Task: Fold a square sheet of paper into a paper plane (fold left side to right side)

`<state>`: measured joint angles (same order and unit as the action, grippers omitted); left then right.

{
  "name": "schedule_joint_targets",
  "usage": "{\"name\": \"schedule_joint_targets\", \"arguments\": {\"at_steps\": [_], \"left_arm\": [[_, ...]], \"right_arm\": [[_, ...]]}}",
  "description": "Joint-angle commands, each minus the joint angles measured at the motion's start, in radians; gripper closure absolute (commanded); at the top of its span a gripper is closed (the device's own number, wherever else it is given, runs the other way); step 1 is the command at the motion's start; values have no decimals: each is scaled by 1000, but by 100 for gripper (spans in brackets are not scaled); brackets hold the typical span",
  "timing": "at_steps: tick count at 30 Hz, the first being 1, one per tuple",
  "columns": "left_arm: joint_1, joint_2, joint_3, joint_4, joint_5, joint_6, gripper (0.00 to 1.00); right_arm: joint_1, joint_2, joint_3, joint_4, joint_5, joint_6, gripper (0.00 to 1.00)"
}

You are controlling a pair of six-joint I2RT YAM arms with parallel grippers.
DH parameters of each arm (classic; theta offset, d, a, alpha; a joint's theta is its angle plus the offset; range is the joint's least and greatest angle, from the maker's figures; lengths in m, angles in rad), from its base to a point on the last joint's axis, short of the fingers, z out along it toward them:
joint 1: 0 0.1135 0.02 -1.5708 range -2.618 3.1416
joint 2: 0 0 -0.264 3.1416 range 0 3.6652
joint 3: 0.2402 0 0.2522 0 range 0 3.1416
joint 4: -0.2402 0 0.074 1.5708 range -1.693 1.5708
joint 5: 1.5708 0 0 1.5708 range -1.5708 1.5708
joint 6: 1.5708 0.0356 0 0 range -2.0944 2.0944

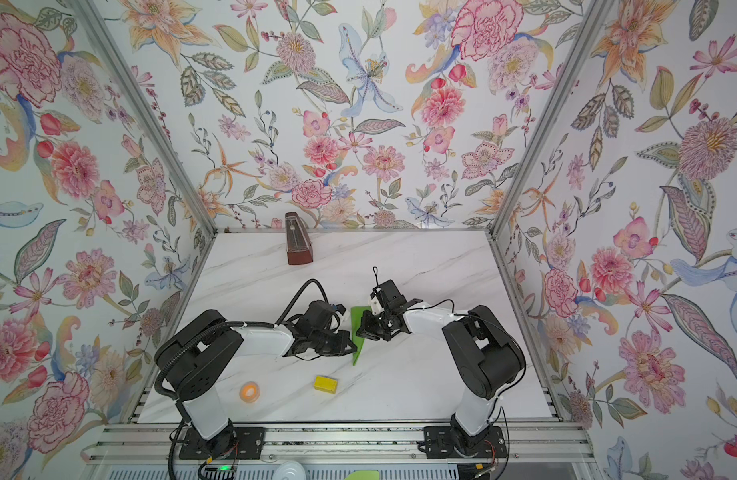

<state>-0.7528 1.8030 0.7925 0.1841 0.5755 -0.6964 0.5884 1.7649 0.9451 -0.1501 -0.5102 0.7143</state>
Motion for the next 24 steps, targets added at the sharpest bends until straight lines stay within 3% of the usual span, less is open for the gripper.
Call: {"name": "schedule_joint_targets", "arguments": {"at_steps": [1, 8, 15, 24], "left_arm": [[-12, 58, -32, -147, -30, 20, 96], [-7, 34, -29, -186, -48, 45, 93], [26, 0, -19, -257, -59, 109, 88], [54, -96, -7, -194, 32, 126, 67]], "right_arm": [[-6, 50, 44, -43, 20, -50, 94], [-33, 104, 28, -106, 61, -75, 96], [-33, 70, -59, -95, 96, -5, 99], [-4, 28, -151, 45, 112, 128, 99]]}}
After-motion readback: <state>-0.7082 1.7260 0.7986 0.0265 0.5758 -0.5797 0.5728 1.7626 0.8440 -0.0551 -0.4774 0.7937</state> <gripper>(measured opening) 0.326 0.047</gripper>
